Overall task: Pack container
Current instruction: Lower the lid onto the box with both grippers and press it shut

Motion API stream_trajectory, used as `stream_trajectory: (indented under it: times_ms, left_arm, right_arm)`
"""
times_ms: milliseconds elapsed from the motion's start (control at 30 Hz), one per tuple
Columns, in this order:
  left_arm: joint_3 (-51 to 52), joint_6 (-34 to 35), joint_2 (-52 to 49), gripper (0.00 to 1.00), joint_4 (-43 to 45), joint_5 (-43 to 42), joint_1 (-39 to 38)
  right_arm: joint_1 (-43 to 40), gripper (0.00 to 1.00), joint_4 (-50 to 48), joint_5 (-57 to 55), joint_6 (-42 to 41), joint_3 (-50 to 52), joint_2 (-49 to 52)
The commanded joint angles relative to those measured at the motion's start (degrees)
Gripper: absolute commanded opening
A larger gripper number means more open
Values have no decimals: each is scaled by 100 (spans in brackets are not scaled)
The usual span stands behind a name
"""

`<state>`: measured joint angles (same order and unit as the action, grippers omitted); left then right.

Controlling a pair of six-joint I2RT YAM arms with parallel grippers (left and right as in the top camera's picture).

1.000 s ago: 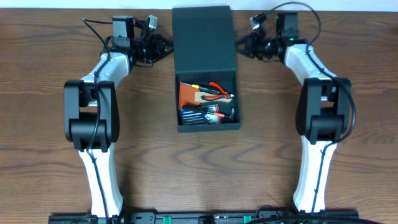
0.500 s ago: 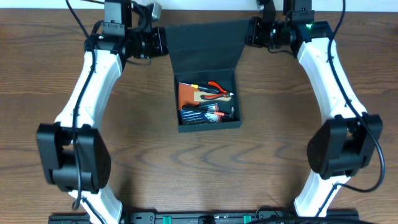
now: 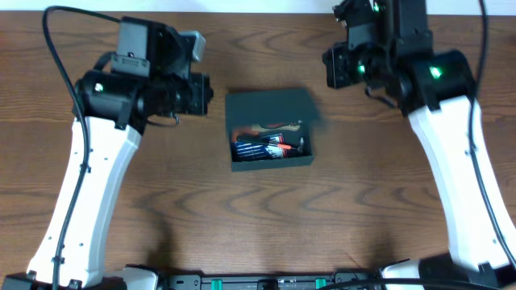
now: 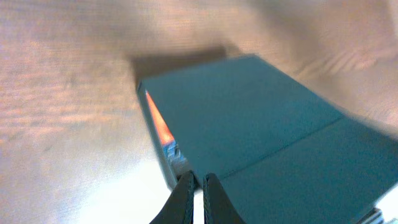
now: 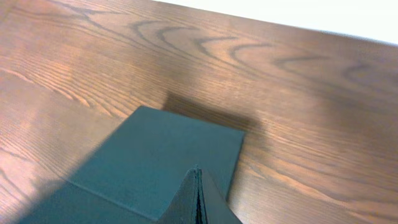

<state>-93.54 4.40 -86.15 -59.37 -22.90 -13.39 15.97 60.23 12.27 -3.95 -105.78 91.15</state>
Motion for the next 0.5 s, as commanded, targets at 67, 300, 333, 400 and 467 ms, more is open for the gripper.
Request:
stream_trajectory:
  times_ms: [67, 300, 333, 400, 467]
  left_arm:
    - [146, -234, -109, 6, -358, 970, -376]
    - [1034, -378, -409, 6, 2, 1010, -654]
    - [1178, -378, -466, 6, 133, 1008, -693]
    - [1403, -380, -581, 6, 385, 988, -776]
    - [1567, -413, -717, 6, 601, 988, -894]
  right_arm:
    - [131, 1, 546, -841, 275, -22, -153]
    - [138, 1, 1054, -557, 208, 505, 343]
    - [138, 1, 1005, -428, 208, 660, 426]
    - [140, 1, 896, -162, 208, 962, 573]
    - [151, 1, 763, 85, 208, 1263, 730]
